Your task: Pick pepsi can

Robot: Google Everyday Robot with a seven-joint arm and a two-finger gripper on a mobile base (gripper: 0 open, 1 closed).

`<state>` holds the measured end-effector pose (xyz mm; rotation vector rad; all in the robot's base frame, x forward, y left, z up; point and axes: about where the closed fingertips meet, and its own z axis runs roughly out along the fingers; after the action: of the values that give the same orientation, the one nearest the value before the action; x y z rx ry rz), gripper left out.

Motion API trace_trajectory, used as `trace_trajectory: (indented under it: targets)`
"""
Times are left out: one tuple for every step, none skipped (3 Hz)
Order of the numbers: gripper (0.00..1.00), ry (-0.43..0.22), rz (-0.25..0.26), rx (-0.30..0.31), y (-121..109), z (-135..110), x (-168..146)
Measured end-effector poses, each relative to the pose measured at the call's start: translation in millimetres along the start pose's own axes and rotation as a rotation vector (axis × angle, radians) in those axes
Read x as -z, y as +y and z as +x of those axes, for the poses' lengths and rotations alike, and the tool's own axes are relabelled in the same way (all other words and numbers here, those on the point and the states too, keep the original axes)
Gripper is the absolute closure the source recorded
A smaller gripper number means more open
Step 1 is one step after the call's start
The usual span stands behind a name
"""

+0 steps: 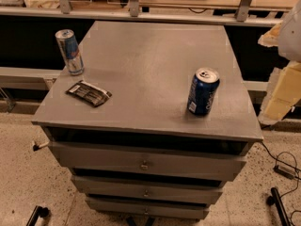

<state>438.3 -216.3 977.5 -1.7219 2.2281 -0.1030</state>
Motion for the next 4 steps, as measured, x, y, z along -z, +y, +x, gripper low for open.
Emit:
trace_trajectory:
  targets:
    - [0.0,-0.01,-0.003,0.001,-0.5,-0.7,-1.0]
    - [0.0,-0.112,-0.032,0.011,-5.0,-7.1,-10.9]
    - [0.0,-0.296,-0.054,0.008,-21.3,0.7,-46.0]
    - [0.0,-0.542,-0.053,-0.054,-33.9,6.4,-80.5]
